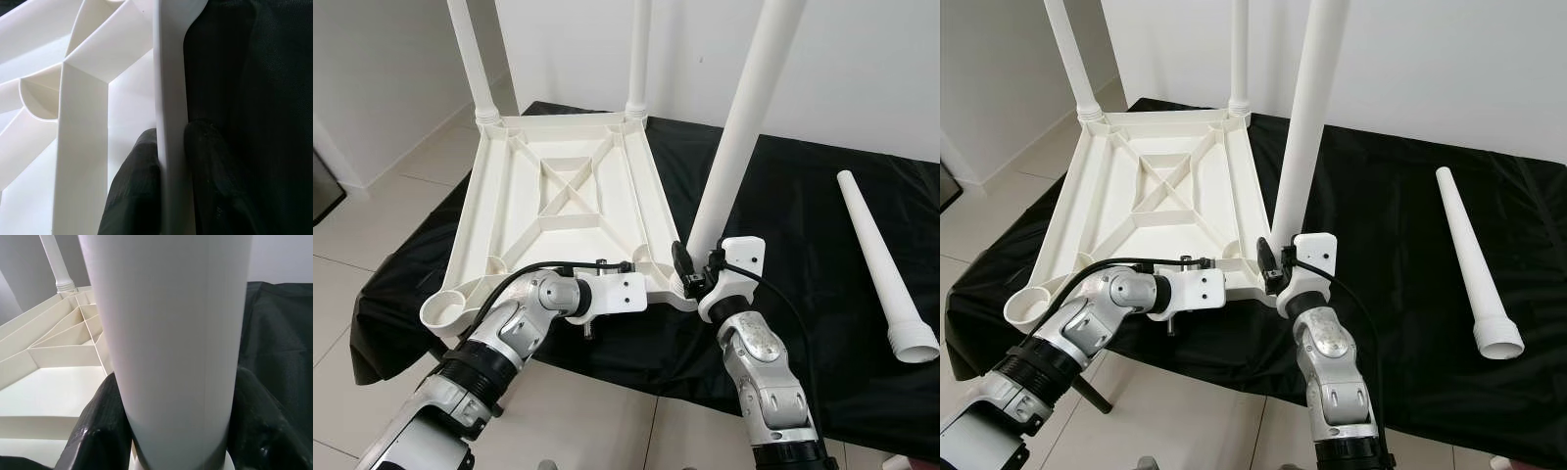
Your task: Building children table
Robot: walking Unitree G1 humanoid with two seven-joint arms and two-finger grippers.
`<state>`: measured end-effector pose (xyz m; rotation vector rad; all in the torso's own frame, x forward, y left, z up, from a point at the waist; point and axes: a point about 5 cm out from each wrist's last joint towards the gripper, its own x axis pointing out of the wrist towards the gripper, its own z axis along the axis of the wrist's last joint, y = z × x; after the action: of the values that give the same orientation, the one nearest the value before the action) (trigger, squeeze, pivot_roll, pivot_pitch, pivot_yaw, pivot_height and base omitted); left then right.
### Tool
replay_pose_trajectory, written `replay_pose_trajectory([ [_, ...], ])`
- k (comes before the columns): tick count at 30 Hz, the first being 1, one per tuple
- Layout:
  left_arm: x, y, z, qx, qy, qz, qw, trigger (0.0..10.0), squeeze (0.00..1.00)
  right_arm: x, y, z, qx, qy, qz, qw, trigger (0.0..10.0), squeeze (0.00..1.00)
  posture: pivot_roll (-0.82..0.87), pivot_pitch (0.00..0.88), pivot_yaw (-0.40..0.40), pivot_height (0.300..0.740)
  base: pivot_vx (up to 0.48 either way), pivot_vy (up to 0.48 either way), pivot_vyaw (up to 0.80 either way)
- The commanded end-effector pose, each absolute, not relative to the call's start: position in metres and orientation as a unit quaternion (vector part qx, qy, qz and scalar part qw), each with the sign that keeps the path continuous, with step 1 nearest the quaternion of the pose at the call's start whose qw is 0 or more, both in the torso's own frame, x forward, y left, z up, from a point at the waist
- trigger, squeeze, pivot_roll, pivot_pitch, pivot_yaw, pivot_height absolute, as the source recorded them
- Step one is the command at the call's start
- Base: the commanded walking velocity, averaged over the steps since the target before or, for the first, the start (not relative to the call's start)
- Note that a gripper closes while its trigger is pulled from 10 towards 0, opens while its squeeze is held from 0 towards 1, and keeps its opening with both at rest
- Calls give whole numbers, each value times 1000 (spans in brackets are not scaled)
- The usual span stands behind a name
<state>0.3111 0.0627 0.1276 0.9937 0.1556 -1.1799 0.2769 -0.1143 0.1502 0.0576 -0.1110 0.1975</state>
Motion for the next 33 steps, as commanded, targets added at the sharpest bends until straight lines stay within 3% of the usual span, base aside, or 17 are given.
replay_pose_trajectory([
  [1, 309, 59, 127, 452, 59, -527, 717, 10000, 0, 278, -109, 151, 33, -51, 111, 992, 10000, 1000, -23, 0, -37, 740, 0, 0, 0],
  [8, 310, 59, 128, 453, 60, -525, 718, 10000, 0, 281, -114, 151, 31, -52, 122, 991, 10000, 1000, -23, 0, -34, 740, 0, 0, 0],
  [24, 312, 59, 129, 453, 59, -524, 718, 10000, 0, 301, -156, 155, -11, -60, 222, 973, 10000, 1000, -32, 0, -26, 740, 0, 0, 0],
  [25, 312, 59, 129, 453, 59, -524, 718, 10000, 0, 301, -158, 156, -12, -61, 247, 967, 10000, 827, -32, 1, -26, 740, 0, 0, 0],
  [26, 312, 59, 129, 453, 59, -524, 718, 10000, 0, 301, -158, 156, -12, -61, 247, 967, 10000, 827, -32, 1, -26, 740, 0, 0, 0],
  [27, 312, 59, 129, 453, 59, -524, 718, 10000, 0, 301, -160, 155, -5, -59, 273, 960, 10000, 506, -32, 0, -25, 740, 0, 0, 0],
  [31, 313, 59, 130, 453, 60, -524, 719, 10000, 0, 304, -167, 153, 2, -48, 313, 949, 10000, 494, -32, 1, -24, 740, 0, 0, 0],
  [32, 313, 59, 130, 452, 60, -523, 720, 10000, 0, 306, -170, 153, 2, -46, 328, 944, 10000, 0, -31, 1, -22, 740, 0, 0, 0],
  [33, 313, 59, 130, 453, 60, -523, 719, 10000, 0, 308, -172, 153, 1, -44, 350, 936, 10000, 0, -30, 1, -20, 740, 0, 0, 0],
])
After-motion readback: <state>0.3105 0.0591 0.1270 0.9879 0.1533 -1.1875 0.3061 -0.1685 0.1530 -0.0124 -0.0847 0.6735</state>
